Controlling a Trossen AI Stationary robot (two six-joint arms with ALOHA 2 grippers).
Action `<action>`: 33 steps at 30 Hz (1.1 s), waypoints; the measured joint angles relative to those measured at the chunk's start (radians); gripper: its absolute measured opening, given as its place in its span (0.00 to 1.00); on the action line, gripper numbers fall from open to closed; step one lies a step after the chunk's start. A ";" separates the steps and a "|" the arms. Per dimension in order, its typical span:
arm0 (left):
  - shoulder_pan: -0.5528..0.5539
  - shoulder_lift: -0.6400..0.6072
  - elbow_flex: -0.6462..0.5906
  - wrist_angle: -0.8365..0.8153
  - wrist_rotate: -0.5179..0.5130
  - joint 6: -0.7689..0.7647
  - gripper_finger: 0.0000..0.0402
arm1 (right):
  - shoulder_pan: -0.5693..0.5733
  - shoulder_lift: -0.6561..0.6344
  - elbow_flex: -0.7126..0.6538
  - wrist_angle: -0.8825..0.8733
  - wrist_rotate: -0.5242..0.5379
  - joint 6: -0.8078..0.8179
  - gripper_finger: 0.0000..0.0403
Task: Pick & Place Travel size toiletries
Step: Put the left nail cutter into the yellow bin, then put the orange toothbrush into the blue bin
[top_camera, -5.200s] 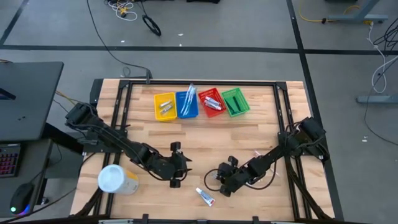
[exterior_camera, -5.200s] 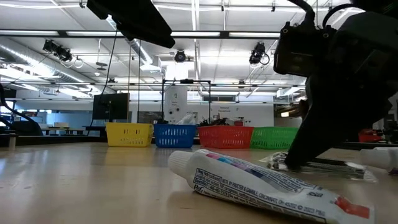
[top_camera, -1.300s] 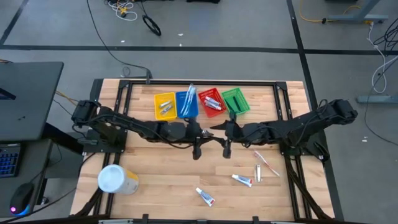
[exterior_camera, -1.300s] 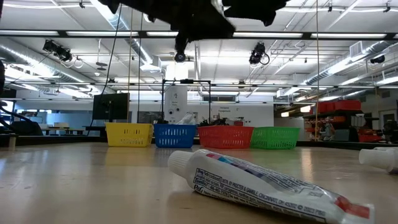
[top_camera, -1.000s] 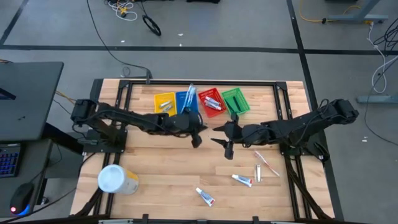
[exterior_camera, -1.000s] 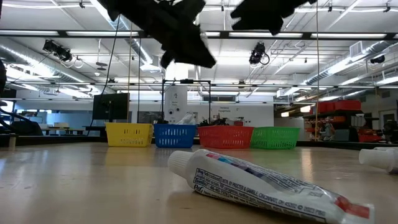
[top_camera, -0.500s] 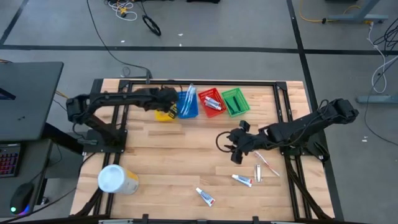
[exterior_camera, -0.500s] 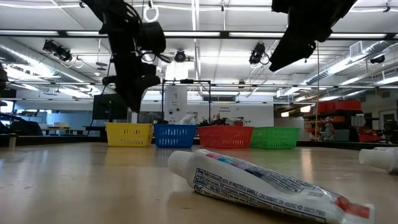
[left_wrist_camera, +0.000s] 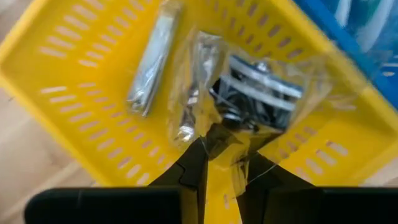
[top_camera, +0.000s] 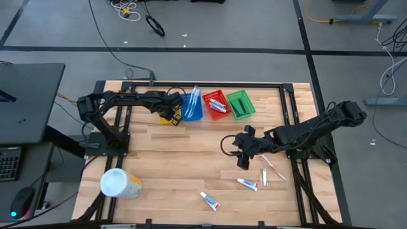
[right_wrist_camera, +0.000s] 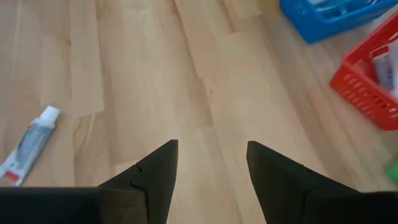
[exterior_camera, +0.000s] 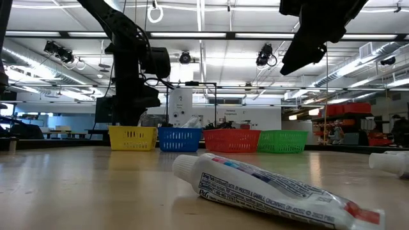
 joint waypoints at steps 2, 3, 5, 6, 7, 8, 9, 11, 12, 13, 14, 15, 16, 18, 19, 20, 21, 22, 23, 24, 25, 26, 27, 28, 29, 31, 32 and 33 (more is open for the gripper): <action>0.002 -0.001 0.000 0.002 0.004 0.000 0.16 | 0.000 0.003 0.000 -0.001 -0.037 0.001 0.50; 0.002 -0.001 0.000 0.003 0.000 0.000 0.17 | 0.002 0.006 0.000 -0.001 -0.056 0.001 0.50; 0.003 -0.001 0.000 -0.002 -0.003 0.000 0.19 | 0.008 0.018 0.000 0.001 -0.086 0.013 0.50; 0.004 -0.001 0.000 -0.002 0.000 0.003 0.20 | 0.013 0.025 0.000 -0.003 -0.091 0.023 0.50; 0.004 -0.001 0.000 -0.002 0.006 0.009 0.21 | 0.017 0.033 0.000 -0.001 -0.100 0.029 0.50; 0.004 0.000 0.000 -0.002 0.010 0.018 0.21 | 0.022 0.041 0.000 0.002 -0.107 0.034 0.50; 0.004 0.004 0.000 -0.001 0.011 0.027 0.22 | 0.030 0.050 0.000 -0.001 -0.108 0.040 0.50; 0.006 0.011 0.000 -0.012 0.010 0.029 0.22 | 0.041 0.069 0.000 0.002 -0.108 0.047 0.50; 0.009 0.013 0.000 -0.019 0.009 0.029 0.22 | 0.047 0.075 0.000 0.000 -0.108 0.047 0.50; 0.012 0.019 0.000 -0.019 0.010 0.029 0.22 | 0.051 0.083 0.000 0.002 -0.108 0.047 0.50; 0.015 0.030 -0.001 -0.016 0.010 0.030 0.22 | 0.056 0.090 0.000 0.003 -0.108 0.047 0.50; 0.019 0.036 -0.007 -0.017 0.012 0.035 0.22 | 0.059 0.096 0.000 0.003 -0.108 0.047 0.50; 0.023 0.040 -0.010 -0.029 0.012 0.039 0.22 | 0.062 0.102 0.000 0.004 -0.108 0.047 0.50; 0.028 0.053 -0.010 -0.021 0.006 0.043 0.21 | 0.067 0.106 0.000 0.002 -0.108 0.047 0.50; 0.030 0.055 -0.010 -0.025 0.004 0.044 0.21 | 0.069 0.106 0.000 0.002 -0.108 0.047 0.50; 0.030 0.053 -0.010 -0.026 -0.001 0.045 0.21 | 0.069 0.106 0.000 0.003 -0.108 0.047 0.50; 0.030 0.053 -0.009 -0.019 -0.003 0.045 0.21 | 0.069 0.106 0.000 0.003 -0.108 0.047 0.50; 0.030 0.053 -0.005 -0.019 -0.006 0.050 0.21 | 0.070 0.106 0.000 0.002 -0.108 0.046 0.50; 0.030 0.053 0.001 -0.025 -0.012 0.060 0.21 | 0.071 0.104 0.000 0.003 -0.108 0.045 0.50; 0.030 0.053 0.012 -0.031 -0.019 0.077 0.21 | 0.071 0.103 0.000 0.006 -0.107 0.042 0.50; 0.030 0.053 0.024 -0.039 -0.025 0.086 0.22 | 0.071 0.103 0.000 0.006 -0.108 0.042 0.50; 0.029 0.053 0.038 -0.053 -0.025 0.089 0.22 | 0.071 0.103 0.000 0.002 -0.108 0.042 0.50; 0.025 0.053 0.052 -0.068 -0.027 0.090 0.22 | 0.071 0.103 0.000 0.001 -0.107 0.042 0.50; 0.019 0.053 0.067 -0.082 -0.029 0.091 0.23 | 0.071 0.103 0.000 0.002 -0.108 0.042 0.50; 0.012 0.050 0.083 -0.097 -0.034 0.095 0.23 | 0.071 0.103 0.000 0.002 -0.108 0.045 0.50; -0.009 0.032 0.113 -0.124 -0.052 0.119 0.23 | 0.072 0.103 0.000 0.001 -0.109 0.050 0.50; -0.025 0.023 0.127 -0.128 -0.066 0.132 0.23 | 0.072 0.103 0.000 -0.002 -0.111 0.050 0.50; -0.042 0.010 0.138 -0.129 -0.075 0.140 0.23 | 0.072 0.103 0.000 -0.008 -0.116 0.051 0.50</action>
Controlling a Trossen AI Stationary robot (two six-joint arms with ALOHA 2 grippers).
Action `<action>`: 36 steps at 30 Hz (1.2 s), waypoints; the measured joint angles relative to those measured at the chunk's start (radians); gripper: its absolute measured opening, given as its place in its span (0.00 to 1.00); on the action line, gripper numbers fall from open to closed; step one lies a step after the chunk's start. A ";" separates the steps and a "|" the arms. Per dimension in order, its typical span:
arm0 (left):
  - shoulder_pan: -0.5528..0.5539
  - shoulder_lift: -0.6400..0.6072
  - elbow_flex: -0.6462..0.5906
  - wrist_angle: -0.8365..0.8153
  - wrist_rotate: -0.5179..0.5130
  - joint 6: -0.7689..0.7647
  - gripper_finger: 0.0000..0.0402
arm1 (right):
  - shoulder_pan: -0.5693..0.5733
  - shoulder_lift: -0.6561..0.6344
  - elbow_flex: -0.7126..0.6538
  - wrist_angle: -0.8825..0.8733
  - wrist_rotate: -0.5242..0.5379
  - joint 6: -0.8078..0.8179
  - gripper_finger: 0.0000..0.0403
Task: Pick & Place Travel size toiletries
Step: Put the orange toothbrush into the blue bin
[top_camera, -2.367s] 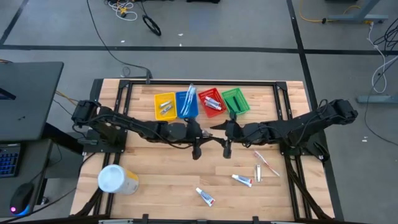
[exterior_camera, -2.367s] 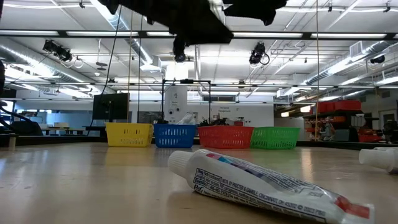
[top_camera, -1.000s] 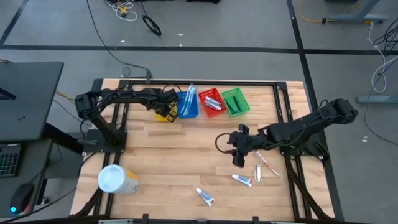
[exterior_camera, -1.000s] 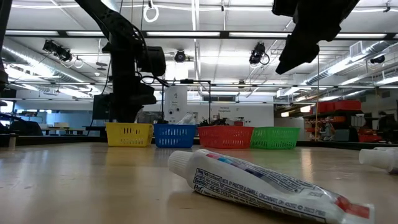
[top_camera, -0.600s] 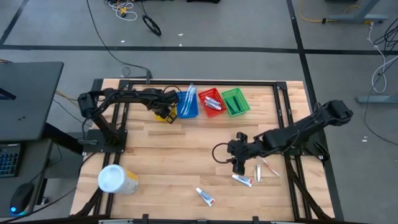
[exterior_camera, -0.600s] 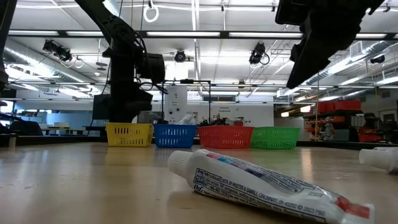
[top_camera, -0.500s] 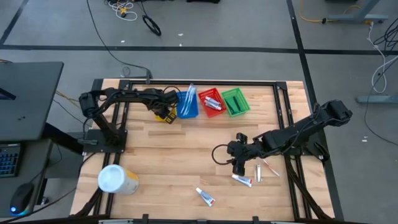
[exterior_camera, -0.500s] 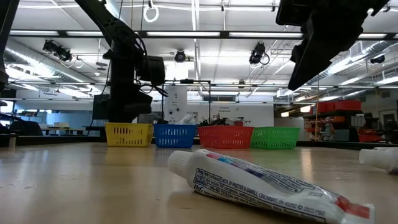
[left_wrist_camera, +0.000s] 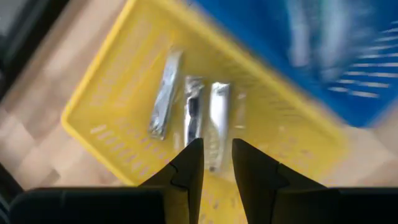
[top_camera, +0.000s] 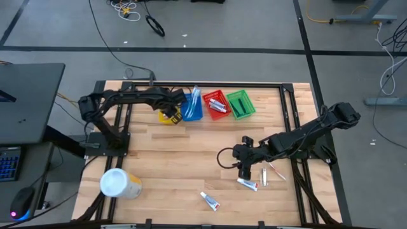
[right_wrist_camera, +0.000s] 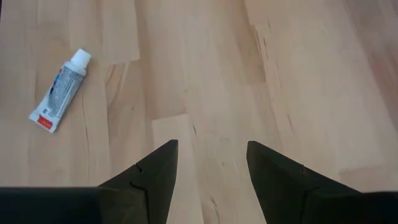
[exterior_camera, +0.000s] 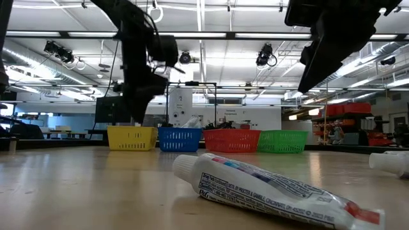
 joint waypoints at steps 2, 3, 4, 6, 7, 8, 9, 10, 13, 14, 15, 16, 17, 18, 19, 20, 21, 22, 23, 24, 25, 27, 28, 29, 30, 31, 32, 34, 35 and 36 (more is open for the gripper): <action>-0.042 -0.031 0.018 -0.005 -0.011 0.015 0.23 | 0.000 0.000 0.000 -0.013 -0.001 0.022 0.50; -0.066 -0.050 0.027 0.007 -0.014 0.020 0.23 | 0.000 0.000 0.000 -0.023 -0.001 0.039 0.50; -0.092 -0.070 0.033 0.020 -0.014 0.032 0.23 | 0.000 0.000 0.000 -0.036 -0.008 0.060 0.50; -0.149 -0.109 0.036 0.033 -0.013 0.083 0.23 | 0.000 0.000 0.000 -0.059 -0.035 0.103 0.50; -0.180 -0.127 0.037 0.049 -0.010 0.109 0.23 | 0.000 0.000 0.000 -0.073 -0.052 0.125 0.50; -0.210 -0.142 0.037 0.065 -0.003 0.134 0.23 | 0.002 0.000 0.000 -0.085 -0.069 0.151 0.50; -0.242 -0.158 0.037 0.073 0.003 0.156 0.23 | 0.005 0.000 0.000 -0.094 -0.084 0.173 0.50; -0.275 -0.170 0.037 0.087 0.005 0.170 0.23 | 0.009 0.000 0.000 -0.099 -0.094 0.192 0.50; -0.368 -0.184 0.039 0.130 0.007 0.199 0.23 | 0.031 0.000 0.000 -0.101 -0.102 0.232 0.50; -0.399 -0.184 0.039 0.148 0.007 0.205 0.23 | 0.041 0.002 0.000 -0.100 -0.103 0.241 0.50; -0.428 -0.184 0.039 0.167 0.008 0.211 0.23 | 0.052 0.003 0.000 -0.100 -0.102 0.248 0.50; -0.457 -0.184 0.039 0.179 0.008 0.218 0.23 | 0.062 0.004 0.000 -0.099 -0.093 0.255 0.50; -0.486 -0.180 0.039 0.194 0.010 0.229 0.23 | 0.074 0.008 0.000 -0.095 -0.076 0.262 0.50; -0.512 -0.176 0.039 0.217 0.020 0.235 0.23 | 0.087 0.011 0.000 -0.095 -0.058 0.262 0.50; -0.536 -0.174 0.038 0.229 0.032 0.238 0.23 | 0.099 0.011 0.000 -0.099 -0.043 0.262 0.50; -0.559 -0.175 0.035 0.243 0.041 0.239 0.23 | 0.108 0.012 0.000 -0.096 -0.031 0.262 0.50; -0.581 -0.175 0.032 0.273 0.049 0.238 0.23 | 0.118 0.015 0.000 -0.092 -0.021 0.262 0.50; -0.600 -0.175 0.028 0.309 0.054 0.238 0.23 | 0.127 0.017 0.000 -0.097 -0.017 0.262 0.50; -0.617 -0.175 0.023 0.333 0.054 0.238 0.23 | 0.135 0.018 -0.001 -0.098 -0.017 0.262 0.50; -0.633 -0.175 0.020 0.346 0.054 0.238 0.23 | 0.143 0.018 0.000 -0.094 -0.017 0.262 0.50; -0.647 -0.175 0.019 0.357 0.054 0.237 0.23 | 0.150 0.020 0.000 -0.090 -0.016 0.262 0.50; -0.672 -0.175 0.019 0.380 0.054 0.231 0.23 | 0.162 0.022 0.000 -0.095 -0.016 0.262 0.50; -0.682 -0.175 0.019 0.384 0.053 0.225 0.23 | 0.168 0.022 0.000 -0.088 -0.015 0.262 0.50; -0.691 -0.175 0.019 0.381 0.053 0.213 0.23 | 0.172 0.025 0.000 -0.075 -0.014 0.262 0.50; -0.700 -0.175 0.019 0.381 0.053 0.203 0.23 | 0.177 0.027 0.000 -0.065 -0.015 0.262 0.50; -0.707 -0.175 0.019 0.383 0.053 0.195 0.23 | 0.182 0.030 0.000 -0.060 -0.015 0.262 0.50; -0.715 -0.175 0.019 0.388 0.052 0.190 0.23 | 0.187 0.034 0.000 -0.049 -0.015 0.262 0.50; -0.730 -0.175 0.019 0.397 0.052 0.188 0.23 | 0.195 0.046 0.000 -0.030 -0.015 0.262 0.50; -0.736 -0.175 0.019 0.403 0.052 0.187 0.23 | 0.199 0.052 0.000 -0.035 -0.015 0.265 0.50; -0.742 -0.175 0.019 0.411 0.052 0.185 0.23 | 0.203 0.060 0.000 -0.036 -0.015 0.269 0.50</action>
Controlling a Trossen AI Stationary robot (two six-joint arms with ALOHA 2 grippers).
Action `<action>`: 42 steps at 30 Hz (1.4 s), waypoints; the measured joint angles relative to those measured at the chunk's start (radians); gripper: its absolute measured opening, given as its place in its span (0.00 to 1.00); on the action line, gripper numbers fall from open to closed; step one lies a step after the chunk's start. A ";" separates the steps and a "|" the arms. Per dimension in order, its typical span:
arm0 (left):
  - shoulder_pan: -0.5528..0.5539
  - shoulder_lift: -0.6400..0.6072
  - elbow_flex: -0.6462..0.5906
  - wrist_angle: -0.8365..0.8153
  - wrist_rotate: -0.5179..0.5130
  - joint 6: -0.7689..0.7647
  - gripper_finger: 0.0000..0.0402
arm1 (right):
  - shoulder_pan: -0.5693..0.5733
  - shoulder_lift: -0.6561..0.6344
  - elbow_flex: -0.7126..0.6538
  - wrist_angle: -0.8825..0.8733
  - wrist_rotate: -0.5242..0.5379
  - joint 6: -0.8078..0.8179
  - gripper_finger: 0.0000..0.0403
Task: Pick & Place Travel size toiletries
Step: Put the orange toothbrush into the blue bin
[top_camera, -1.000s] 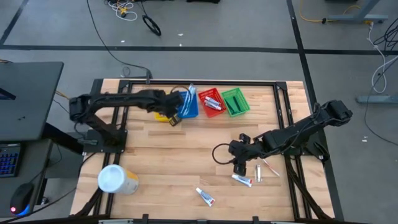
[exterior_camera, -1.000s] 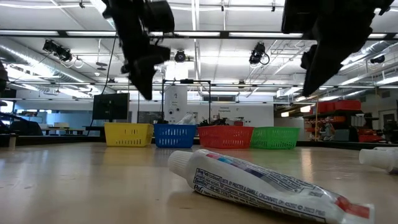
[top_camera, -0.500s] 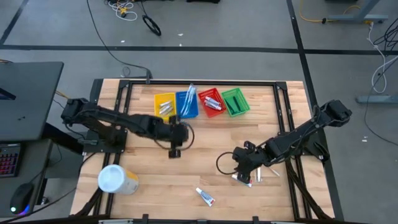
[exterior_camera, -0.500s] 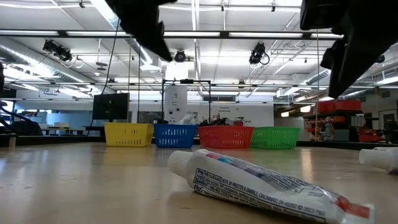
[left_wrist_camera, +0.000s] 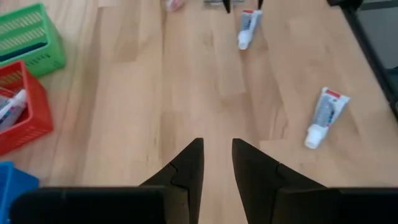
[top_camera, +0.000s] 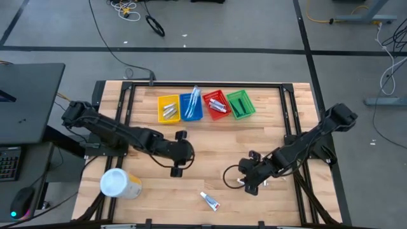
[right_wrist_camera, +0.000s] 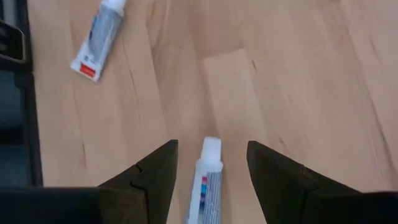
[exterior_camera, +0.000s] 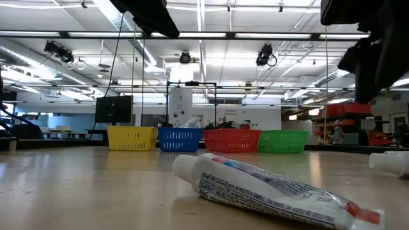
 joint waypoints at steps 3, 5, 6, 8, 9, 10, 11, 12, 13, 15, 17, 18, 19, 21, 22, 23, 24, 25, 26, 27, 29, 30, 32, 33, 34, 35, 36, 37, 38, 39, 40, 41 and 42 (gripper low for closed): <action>-0.013 0.000 0.000 0.014 -0.001 -0.008 0.23 | 0.009 0.016 0.000 -0.042 0.000 0.046 0.50; -0.018 0.000 0.000 0.021 -0.003 -0.008 0.23 | 0.012 0.021 0.000 -0.099 0.000 0.094 0.50; -0.019 0.000 0.000 0.020 -0.003 -0.005 0.23 | 0.014 0.022 0.000 -0.144 0.002 0.123 0.50; -0.020 0.000 0.000 0.020 -0.004 -0.004 0.23 | 0.015 0.021 0.000 -0.249 0.009 0.186 0.50; -0.020 0.000 0.000 0.021 -0.004 -0.004 0.23 | 0.015 0.021 0.000 -0.309 0.015 0.226 0.50; -0.020 0.000 0.000 0.021 -0.004 -0.004 0.23 | 0.014 0.020 0.000 -0.376 0.023 0.267 0.50; -0.020 0.000 0.000 0.021 -0.004 -0.003 0.23 | 0.012 0.019 0.000 -0.446 0.023 0.308 0.50; -0.020 0.000 0.000 0.021 -0.004 -0.003 0.23 | 0.011 0.019 0.000 -0.515 0.022 0.347 0.50; -0.020 0.000 0.000 0.022 -0.004 -0.003 0.23 | 0.011 0.019 0.000 -0.580 0.015 0.389 0.50; -0.020 0.000 0.000 0.022 -0.004 0.003 0.23 | 0.010 0.019 0.000 -0.690 -0.012 0.450 0.50; -0.020 0.000 0.000 0.022 -0.004 0.014 0.23 | 0.010 0.017 -0.009 -0.723 -0.047 0.473 0.50; -0.020 0.000 0.000 0.022 -0.004 0.017 0.23 | 0.010 0.016 -0.019 -0.712 -0.067 0.472 0.50; -0.020 0.000 0.000 0.022 -0.004 0.020 0.23 | 0.009 0.013 -0.033 -0.683 -0.092 0.467 0.50; -0.020 0.000 0.000 0.023 -0.004 0.032 0.23 | 0.005 0.014 -0.069 -0.606 -0.143 0.444 0.50; -0.020 0.000 0.000 0.023 -0.004 0.043 0.23 | 0.001 0.014 -0.090 -0.577 -0.159 0.435 0.50; -0.020 0.000 0.000 0.023 -0.004 0.051 0.23 | -0.002 0.014 -0.113 -0.549 -0.168 0.432 0.50; -0.020 0.000 0.000 0.023 -0.004 0.058 0.23 | -0.010 0.014 -0.137 -0.520 -0.180 0.432 0.50; -0.020 0.000 0.000 0.024 -0.004 0.069 0.23 | -0.019 0.014 -0.157 -0.495 -0.193 0.430 0.50; -0.020 0.000 0.000 0.024 -0.004 0.072 0.23 | -0.028 0.014 -0.175 -0.477 -0.205 0.428 0.50; -0.019 0.000 0.000 0.025 -0.004 0.075 0.23 | -0.038 0.014 -0.191 -0.464 -0.222 0.421 0.50; -0.019 0.000 0.000 0.025 -0.004 0.076 0.23 | -0.060 0.014 -0.221 -0.447 -0.229 0.405 0.50; -0.019 0.000 0.000 0.025 -0.004 0.075 0.23 | -0.071 0.014 -0.231 -0.441 -0.229 0.397 0.50; -0.019 0.000 0.000 0.025 -0.004 0.075 0.23 | -0.094 0.012 -0.242 -0.432 -0.242 0.378 0.50; -0.019 0.000 0.000 0.025 -0.004 0.075 0.23 | -0.104 0.011 -0.246 -0.423 -0.247 0.371 0.50; -0.019 0.000 0.000 0.025 -0.004 0.075 0.23 | -0.113 0.010 -0.249 -0.417 -0.252 0.366 0.50; -0.019 0.000 0.000 0.025 -0.004 0.075 0.23 | -0.121 0.010 -0.250 -0.411 -0.256 0.357 0.50; -0.019 0.000 0.000 0.025 -0.004 0.075 0.23 | -0.127 0.010 -0.252 -0.404 -0.259 0.348 0.49; -0.018 0.000 0.000 0.025 -0.004 0.075 0.23 | -0.132 0.010 -0.252 -0.397 -0.262 0.343 0.47; -0.017 0.000 0.000 0.026 -0.004 0.075 0.23 | -0.138 0.011 -0.253 -0.391 -0.265 0.342 0.45; -0.017 0.000 0.000 0.025 -0.005 0.075 0.23 | -0.141 0.011 -0.253 -0.387 -0.267 0.343 0.42; -0.017 0.000 0.000 0.026 -0.010 0.075 0.23 | -0.144 0.011 -0.253 -0.384 -0.269 0.344 0.38; -0.017 0.000 0.000 0.025 -0.018 0.075 0.23 | -0.146 0.011 -0.253 -0.380 -0.270 0.344 0.35; -0.017 0.000 0.000 0.025 -0.030 0.075 0.23 | -0.149 0.012 -0.253 -0.377 -0.271 0.345 0.31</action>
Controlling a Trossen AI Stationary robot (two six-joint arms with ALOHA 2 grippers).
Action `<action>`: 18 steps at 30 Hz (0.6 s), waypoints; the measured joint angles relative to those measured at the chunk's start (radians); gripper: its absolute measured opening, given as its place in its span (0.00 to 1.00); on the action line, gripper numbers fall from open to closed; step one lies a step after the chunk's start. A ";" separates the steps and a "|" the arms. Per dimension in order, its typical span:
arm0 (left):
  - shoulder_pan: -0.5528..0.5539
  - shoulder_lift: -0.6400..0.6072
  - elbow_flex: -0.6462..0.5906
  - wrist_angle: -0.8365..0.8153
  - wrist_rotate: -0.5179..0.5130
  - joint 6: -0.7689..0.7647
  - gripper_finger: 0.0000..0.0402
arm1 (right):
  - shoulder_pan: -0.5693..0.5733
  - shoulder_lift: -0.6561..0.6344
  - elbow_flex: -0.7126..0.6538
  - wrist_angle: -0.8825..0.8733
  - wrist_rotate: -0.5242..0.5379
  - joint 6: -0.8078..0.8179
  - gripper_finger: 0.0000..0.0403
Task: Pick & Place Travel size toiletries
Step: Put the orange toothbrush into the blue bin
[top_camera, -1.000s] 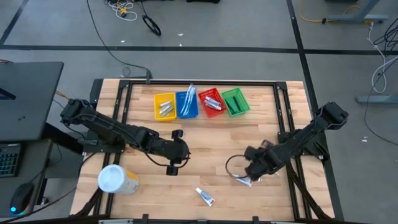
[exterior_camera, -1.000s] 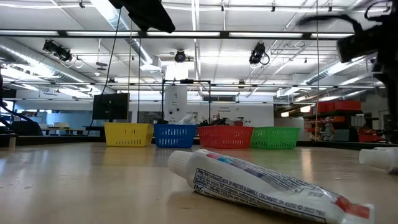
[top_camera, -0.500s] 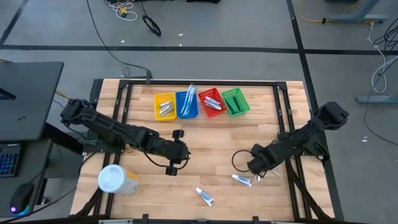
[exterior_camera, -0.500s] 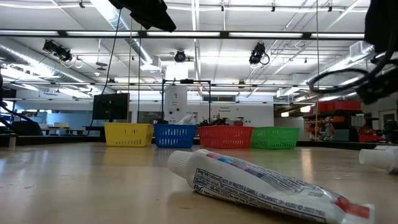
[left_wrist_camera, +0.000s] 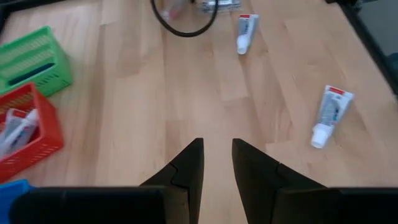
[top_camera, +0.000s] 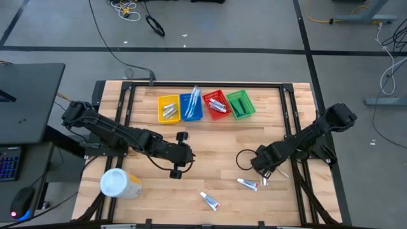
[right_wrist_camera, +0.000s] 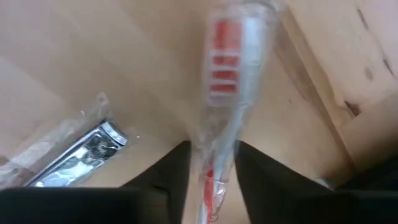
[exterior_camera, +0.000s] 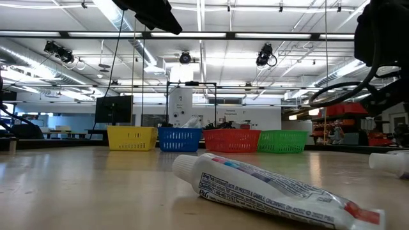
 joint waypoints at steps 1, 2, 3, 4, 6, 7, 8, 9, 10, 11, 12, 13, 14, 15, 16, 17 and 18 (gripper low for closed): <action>0.000 0.000 0.000 0.000 -0.014 0.000 0.23 | -0.002 0.000 0.000 0.004 0.000 0.002 0.28; 0.000 0.000 0.000 0.000 -0.031 0.000 0.23 | -0.003 0.000 0.000 0.008 0.001 0.004 0.25; 0.000 0.000 0.000 0.000 -0.053 0.000 0.23 | -0.004 0.000 0.000 0.010 0.003 0.006 0.23; 0.000 0.000 0.000 0.000 -0.080 -0.001 0.23 | -0.004 0.000 0.000 0.011 0.008 0.006 0.21; 0.000 0.000 0.000 -0.004 -0.126 -0.005 0.23 | -0.004 -0.015 -0.002 0.012 0.024 0.007 0.19; 0.000 -0.001 0.000 -0.010 -0.145 -0.004 0.23 | -0.004 -0.024 -0.002 0.012 0.043 0.010 0.19; 0.000 -0.005 0.000 -0.020 -0.161 -0.003 0.23 | -0.005 -0.035 0.001 0.012 0.077 0.015 0.19; 0.000 -0.014 -0.001 -0.032 -0.173 -0.003 0.23 | -0.006 -0.051 0.008 0.012 0.099 0.018 0.19; 0.000 -0.026 -0.001 -0.036 -0.185 -0.002 0.23 | -0.008 -0.070 0.016 0.014 0.112 0.019 0.19; 0.000 -0.042 -0.001 -0.039 -0.194 -0.001 0.23 | -0.006 -0.089 0.023 0.018 0.126 0.018 0.19; 0.000 -0.063 -0.001 -0.057 -0.202 -0.001 0.23 | -0.006 -0.105 0.030 0.021 0.141 0.016 0.19; 0.000 -0.083 -0.001 -0.075 -0.210 -0.001 0.23 | -0.005 -0.123 0.039 0.023 0.161 0.012 0.19; 0.001 -0.103 -0.001 -0.081 -0.214 -0.001 0.23 | -0.005 -0.144 0.046 0.032 0.186 0.003 0.19; 0.002 -0.127 -0.001 -0.095 -0.217 -0.001 0.23 | -0.006 -0.166 0.053 0.044 0.215 -0.005 0.19; 0.002 -0.156 -0.001 -0.118 -0.222 -0.003 0.23 | -0.006 -0.184 0.057 0.068 0.248 -0.014 0.19; 0.002 -0.183 -0.001 -0.126 -0.227 -0.004 0.23 | -0.006 -0.202 0.058 0.101 0.283 -0.032 0.19; 0.002 -0.210 -0.001 -0.125 -0.229 -0.004 0.23 | -0.006 -0.221 0.058 0.135 0.319 -0.049 0.19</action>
